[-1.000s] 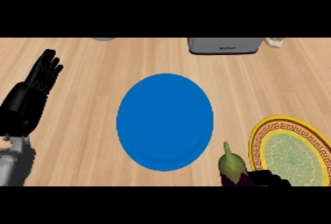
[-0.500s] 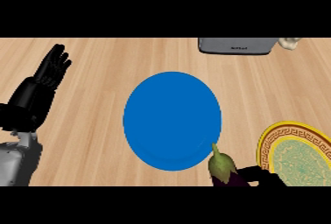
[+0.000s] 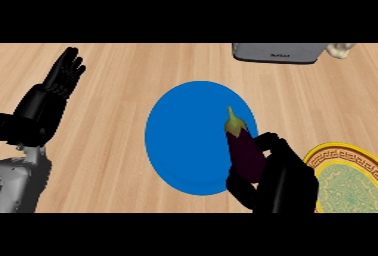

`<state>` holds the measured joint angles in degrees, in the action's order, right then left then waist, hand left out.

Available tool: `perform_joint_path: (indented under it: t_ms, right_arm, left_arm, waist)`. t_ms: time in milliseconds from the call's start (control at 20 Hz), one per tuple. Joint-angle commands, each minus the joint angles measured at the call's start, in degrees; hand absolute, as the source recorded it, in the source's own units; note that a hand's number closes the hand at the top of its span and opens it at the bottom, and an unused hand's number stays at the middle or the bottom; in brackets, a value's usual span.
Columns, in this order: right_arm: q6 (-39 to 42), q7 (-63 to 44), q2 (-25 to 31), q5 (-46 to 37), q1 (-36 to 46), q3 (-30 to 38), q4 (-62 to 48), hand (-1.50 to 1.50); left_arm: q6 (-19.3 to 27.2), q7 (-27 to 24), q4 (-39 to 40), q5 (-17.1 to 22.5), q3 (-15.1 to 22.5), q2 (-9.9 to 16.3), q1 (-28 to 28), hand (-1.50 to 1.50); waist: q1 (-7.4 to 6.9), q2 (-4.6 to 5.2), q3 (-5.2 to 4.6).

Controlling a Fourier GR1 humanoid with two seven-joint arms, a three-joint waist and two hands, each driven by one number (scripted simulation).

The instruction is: Pick the eggplant from the plate and place it in the plate

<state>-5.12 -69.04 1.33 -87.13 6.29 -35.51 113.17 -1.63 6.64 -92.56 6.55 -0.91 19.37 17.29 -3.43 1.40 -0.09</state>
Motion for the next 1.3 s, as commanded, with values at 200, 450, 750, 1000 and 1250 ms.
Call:
perform_joint_path:
  t_ms: [200,450,750,1000,1250]
  right_arm:
    - [-10.05,-12.41,-1.29,10.92,14.14,10.51,-17.46,1.50]
    - [-18.09,-9.54,-1.30,18.24,18.51,13.65,-27.31,-1.50]
    - [-30.54,-4.13,-1.31,19.11,25.62,16.28,-34.21,-1.50]
    - [-39.45,-4.56,-1.31,17.99,28.64,16.97,-33.74,-1.50]
    - [-49.57,-3.95,-1.31,17.47,26.35,16.54,-33.94,-1.50]
  left_arm:
    - [0.60,-0.16,1.49,-0.68,0.59,-1.22,1.64,0.00]
    - [0.62,-1.40,1.85,-1.73,2.03,-2.31,0.86,0.00]
    - [-1.24,-1.10,2.50,-0.05,0.60,-1.02,1.34,0.00]
    - [-0.09,-0.66,2.98,-0.88,0.59,-1.60,0.28,0.00]
    - [-1.06,-1.93,3.90,-0.72,-0.35,-0.68,0.61,0.00]
  waist:
    - [-0.56,0.05,0.20]
    - [-1.09,0.02,0.25]
    - [-1.70,-0.17,0.20]
    - [-0.41,-0.95,0.13]
    - [1.18,-1.15,0.09]
